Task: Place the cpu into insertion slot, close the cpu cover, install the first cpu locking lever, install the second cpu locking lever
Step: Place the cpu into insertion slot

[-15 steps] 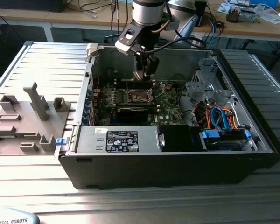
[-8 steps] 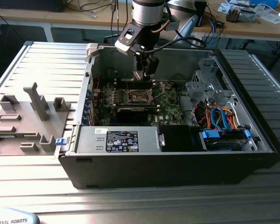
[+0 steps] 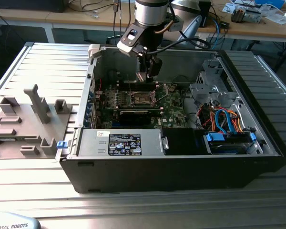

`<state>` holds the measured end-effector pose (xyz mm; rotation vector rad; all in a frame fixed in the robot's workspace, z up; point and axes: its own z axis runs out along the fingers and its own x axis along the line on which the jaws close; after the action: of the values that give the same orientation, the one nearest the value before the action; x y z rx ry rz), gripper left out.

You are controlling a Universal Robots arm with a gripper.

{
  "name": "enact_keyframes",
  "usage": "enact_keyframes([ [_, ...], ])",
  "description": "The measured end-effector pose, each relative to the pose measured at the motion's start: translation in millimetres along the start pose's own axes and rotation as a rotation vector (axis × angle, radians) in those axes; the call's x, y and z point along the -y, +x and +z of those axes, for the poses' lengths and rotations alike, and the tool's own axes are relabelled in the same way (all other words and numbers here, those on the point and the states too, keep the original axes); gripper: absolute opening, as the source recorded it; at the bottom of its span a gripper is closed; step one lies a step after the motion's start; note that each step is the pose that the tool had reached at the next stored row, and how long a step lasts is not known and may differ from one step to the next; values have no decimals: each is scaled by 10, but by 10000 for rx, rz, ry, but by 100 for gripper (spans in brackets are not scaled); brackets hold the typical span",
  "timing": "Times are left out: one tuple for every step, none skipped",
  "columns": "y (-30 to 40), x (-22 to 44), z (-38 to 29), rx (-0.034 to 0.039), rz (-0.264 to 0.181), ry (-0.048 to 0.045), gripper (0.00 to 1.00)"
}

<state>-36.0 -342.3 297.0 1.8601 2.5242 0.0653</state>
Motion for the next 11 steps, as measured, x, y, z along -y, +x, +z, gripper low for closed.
enact_keyframes([
  [0, 0, 0, 0, 8, 0, 54],
  [0, 0, 0, 1, 15, -1, 54],
  [0, 0, 0, 1, 28, 0, 54],
  [0, 0, 0, 2, 37, -1, 54],
  [0, 0, 0, 2, 44, -1, 54],
  [0, 0, 0, 2, 57, -1, 54],
  [0, 0, 0, 3, 72, -2, 54],
  [0, 0, 0, 3, 86, -2, 54],
  [0, 0, 0, 4, 101, -2, 54],
  [0, 0, 0, 4, 113, -2, 54],
  [0, 0, 0, 4, 121, -3, 54],
])
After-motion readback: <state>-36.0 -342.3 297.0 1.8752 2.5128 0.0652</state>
